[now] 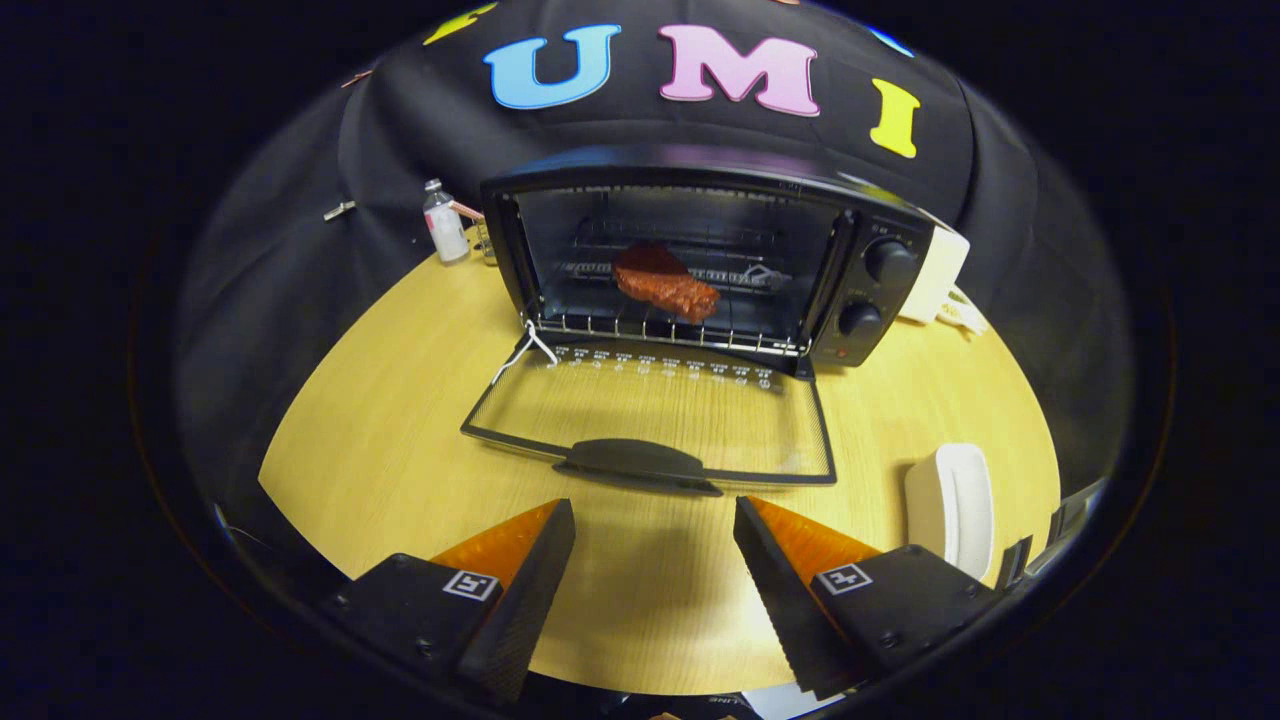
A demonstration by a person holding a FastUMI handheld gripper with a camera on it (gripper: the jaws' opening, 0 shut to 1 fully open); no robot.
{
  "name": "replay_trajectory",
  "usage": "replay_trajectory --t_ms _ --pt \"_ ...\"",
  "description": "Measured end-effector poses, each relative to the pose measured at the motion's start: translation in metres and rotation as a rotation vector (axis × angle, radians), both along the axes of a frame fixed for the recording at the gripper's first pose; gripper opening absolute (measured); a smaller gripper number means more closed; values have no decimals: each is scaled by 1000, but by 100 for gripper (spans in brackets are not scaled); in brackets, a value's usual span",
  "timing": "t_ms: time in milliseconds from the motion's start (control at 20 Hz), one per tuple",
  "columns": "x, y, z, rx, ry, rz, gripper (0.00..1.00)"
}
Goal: Open the toaster oven, put the food inside, and close the toaster oven door.
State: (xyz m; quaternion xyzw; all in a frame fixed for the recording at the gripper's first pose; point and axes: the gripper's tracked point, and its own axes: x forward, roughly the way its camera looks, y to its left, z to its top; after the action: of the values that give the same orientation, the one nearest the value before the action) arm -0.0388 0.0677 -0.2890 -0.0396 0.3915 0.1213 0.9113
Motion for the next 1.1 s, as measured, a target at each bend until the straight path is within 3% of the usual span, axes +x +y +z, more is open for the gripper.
replay_trajectory --t_ms 400,1100 --pt "5 10 -43 -21 127 -87 99" --pt "22 16 -42 39 141 -157 98"
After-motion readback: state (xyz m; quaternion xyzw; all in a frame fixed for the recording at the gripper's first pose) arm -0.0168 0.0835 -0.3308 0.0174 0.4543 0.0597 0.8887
